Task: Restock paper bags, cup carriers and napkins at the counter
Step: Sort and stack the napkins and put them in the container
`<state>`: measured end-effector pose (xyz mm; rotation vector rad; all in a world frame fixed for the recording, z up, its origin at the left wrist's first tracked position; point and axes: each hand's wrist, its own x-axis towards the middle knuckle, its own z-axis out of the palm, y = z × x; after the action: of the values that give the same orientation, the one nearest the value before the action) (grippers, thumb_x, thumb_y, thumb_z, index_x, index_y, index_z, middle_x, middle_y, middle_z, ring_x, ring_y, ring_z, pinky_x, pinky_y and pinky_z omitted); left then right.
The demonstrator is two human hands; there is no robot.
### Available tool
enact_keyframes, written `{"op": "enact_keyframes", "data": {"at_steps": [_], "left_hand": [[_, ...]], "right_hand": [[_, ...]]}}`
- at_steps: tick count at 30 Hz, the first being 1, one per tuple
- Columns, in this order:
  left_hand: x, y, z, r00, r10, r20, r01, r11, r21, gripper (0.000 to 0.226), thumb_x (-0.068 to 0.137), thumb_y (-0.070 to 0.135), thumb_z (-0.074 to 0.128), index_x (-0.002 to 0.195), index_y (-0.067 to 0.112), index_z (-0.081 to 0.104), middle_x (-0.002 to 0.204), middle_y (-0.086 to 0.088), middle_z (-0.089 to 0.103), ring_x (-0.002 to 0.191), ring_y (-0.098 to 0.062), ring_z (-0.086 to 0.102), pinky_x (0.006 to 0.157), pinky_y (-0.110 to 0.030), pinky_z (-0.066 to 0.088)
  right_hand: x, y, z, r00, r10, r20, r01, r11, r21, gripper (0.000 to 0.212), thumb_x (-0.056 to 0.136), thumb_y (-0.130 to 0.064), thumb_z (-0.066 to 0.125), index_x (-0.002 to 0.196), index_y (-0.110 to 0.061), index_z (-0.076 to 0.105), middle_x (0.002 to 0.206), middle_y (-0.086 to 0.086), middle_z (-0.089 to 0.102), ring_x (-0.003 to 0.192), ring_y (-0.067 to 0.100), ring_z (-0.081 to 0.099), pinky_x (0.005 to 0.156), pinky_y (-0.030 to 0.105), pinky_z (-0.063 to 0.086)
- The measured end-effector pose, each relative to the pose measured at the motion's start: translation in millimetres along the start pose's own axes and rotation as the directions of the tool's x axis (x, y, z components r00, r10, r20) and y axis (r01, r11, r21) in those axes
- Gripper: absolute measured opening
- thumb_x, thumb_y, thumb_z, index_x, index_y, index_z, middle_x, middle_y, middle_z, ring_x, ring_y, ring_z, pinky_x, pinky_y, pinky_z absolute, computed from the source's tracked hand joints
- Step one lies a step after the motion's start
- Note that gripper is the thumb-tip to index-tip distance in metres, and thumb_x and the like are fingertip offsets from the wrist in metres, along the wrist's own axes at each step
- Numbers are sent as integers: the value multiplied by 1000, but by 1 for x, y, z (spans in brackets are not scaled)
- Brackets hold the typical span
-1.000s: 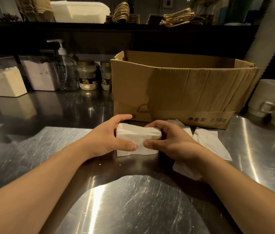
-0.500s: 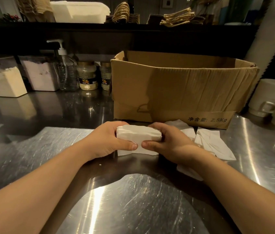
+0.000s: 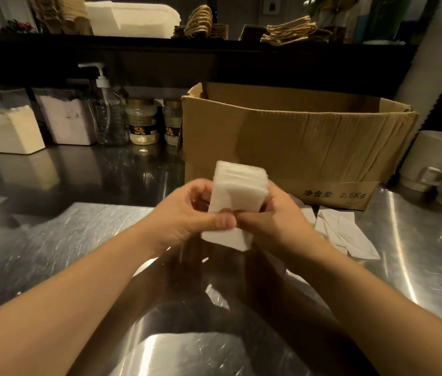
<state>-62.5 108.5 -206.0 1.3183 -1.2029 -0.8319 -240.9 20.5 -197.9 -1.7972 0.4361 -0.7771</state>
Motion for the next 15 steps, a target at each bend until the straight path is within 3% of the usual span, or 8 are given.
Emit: {"op": "enact_keyframes", "data": {"at_steps": [2,4,8,10,13,15], "left_hand": [[0,-3,3,996,-78,46,73,992,106,80,46,39,101,117,28,65,106,5,75,105,-17,72,96,-44,58],[1,-2,4,993,-117,5,115,979,171,63,59,27,97,114,27,66,102,4,76,100,-17,73,93,-42,59],[6,-4,-9,994,-87,-69,101,963,249,42,69,11,92,102,19,68,98,-3,75,97,-25,73,76,-35,61],[6,-7,-14,991,-79,-104,100,972,211,43,69,9,93,103,19,68,98,-5,75,97,-26,73,82,-40,62],[6,-10,-13,992,-87,-94,111,951,288,59,62,25,98,112,30,65,100,7,74,95,-13,72,86,-35,62],[7,-10,-11,989,-134,-55,145,932,333,75,55,41,98,120,39,60,106,13,71,99,-8,69,87,-30,61]], "right_hand": [[0,6,2,999,36,-28,-31,985,168,55,77,-18,85,127,-24,62,109,-1,74,103,17,72,79,32,61],[1,9,0,993,101,-65,-77,952,296,50,74,-20,84,120,-26,64,104,-3,75,102,18,73,81,34,62],[7,16,-22,999,44,-20,-44,998,35,41,81,-17,84,118,-25,67,110,-2,73,106,19,70,86,37,60],[10,21,-29,997,73,-1,-72,992,-100,39,82,-14,83,114,-26,66,105,-4,74,102,15,70,83,29,59],[13,26,-27,988,156,10,-142,922,-360,37,85,-20,80,114,-32,61,100,-9,71,93,11,69,83,30,58],[14,25,-27,983,179,34,-156,925,-346,36,88,-18,77,116,-32,60,102,-9,71,94,10,69,88,36,58]]}}
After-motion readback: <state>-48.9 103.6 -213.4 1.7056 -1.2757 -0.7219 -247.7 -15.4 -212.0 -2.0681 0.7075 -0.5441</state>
